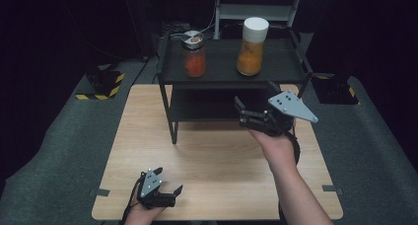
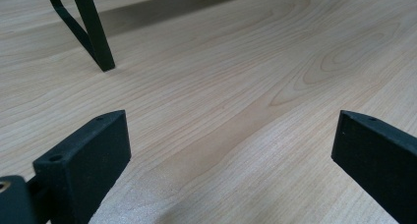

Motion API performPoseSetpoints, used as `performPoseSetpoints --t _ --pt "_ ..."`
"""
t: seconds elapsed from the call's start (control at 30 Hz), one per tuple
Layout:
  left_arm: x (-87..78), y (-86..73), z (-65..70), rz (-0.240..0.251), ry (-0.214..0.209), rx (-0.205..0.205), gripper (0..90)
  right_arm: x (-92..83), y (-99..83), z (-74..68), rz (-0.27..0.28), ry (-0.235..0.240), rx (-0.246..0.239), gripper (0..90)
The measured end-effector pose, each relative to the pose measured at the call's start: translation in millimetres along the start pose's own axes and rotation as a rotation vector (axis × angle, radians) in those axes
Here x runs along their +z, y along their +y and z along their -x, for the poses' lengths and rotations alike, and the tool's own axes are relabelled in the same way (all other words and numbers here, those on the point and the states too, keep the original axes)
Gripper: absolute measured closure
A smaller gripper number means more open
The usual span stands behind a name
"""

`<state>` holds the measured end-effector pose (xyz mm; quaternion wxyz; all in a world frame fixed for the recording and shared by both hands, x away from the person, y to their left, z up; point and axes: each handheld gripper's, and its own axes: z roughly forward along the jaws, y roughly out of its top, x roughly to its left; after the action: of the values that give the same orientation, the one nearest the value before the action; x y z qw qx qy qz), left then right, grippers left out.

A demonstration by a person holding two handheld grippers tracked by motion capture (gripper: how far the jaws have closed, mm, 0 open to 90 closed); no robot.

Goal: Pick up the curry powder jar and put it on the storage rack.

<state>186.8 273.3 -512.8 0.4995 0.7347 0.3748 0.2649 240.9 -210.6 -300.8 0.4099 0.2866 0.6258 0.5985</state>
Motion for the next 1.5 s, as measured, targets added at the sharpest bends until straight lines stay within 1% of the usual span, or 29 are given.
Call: performPoseSetpoints --t 0.2,0.27,0.43,0.53,0.6,0.73,0.87,1.1,1.17,1.27,1.3,1.5 --pt "0.3 -0.1 -0.3 0.001 -0.005 0.001 1.6 -6.7 -14.6 -2.6 -0.009 0.005 -0.013 0.0" --pt "0.4 0.0 -0.4 0.001 -0.006 0.004 1.6 -8.6 -19.2 -2.1 -0.012 0.008 -0.005 0.0" --pt "0.4 0.1 -0.8 0.0 -0.008 0.006 1.6 -13.4 -30.2 -0.6 -0.032 0.026 -0.006 0.0" --pt "0.5 0.3 -1.4 0.0 -0.013 0.012 1.9 -15.5 -34.5 -0.9 -0.042 0.029 -0.019 0.0" --pt "0.5 0.3 -1.1 0.0 -0.014 0.012 1.9 -18.4 -41.6 -1.8 -0.046 0.031 -0.03 0.0" --pt "0.6 0.4 -1.0 -0.001 -0.014 0.015 2.0 -23.4 -51.5 -2.8 -0.072 0.028 -0.031 0.0" --pt "0.6 0.3 -1.1 -0.001 -0.016 0.013 1.9 -27.9 -62.7 -5.6 -0.1 0.021 -0.042 0.0" --pt "0.5 0.2 -1.3 0.0 -0.016 0.014 1.9 -33.2 -79.9 -7.4 -0.128 0.023 -0.047 0.0" --pt "0.6 0.3 -1.4 0.0 -0.016 0.014 1.9 -35.1 -85.8 -8.0 -0.146 0.025 -0.046 0.0" --pt "0.6 0.3 -1.6 0.0 -0.017 0.014 1.9 -36.4 -89.5 -7.9 -0.151 0.026 -0.042 0.0" --pt "0.6 0.3 -1.7 0.0 -0.017 0.014 1.9 -38.0 -94.0 -8.1 -0.157 0.027 -0.038 0.0" --pt "0.5 0.1 -1.7 0.001 -0.018 0.015 1.9 -41.5 -105.4 -9.3 -0.178 0.034 -0.035 0.0"
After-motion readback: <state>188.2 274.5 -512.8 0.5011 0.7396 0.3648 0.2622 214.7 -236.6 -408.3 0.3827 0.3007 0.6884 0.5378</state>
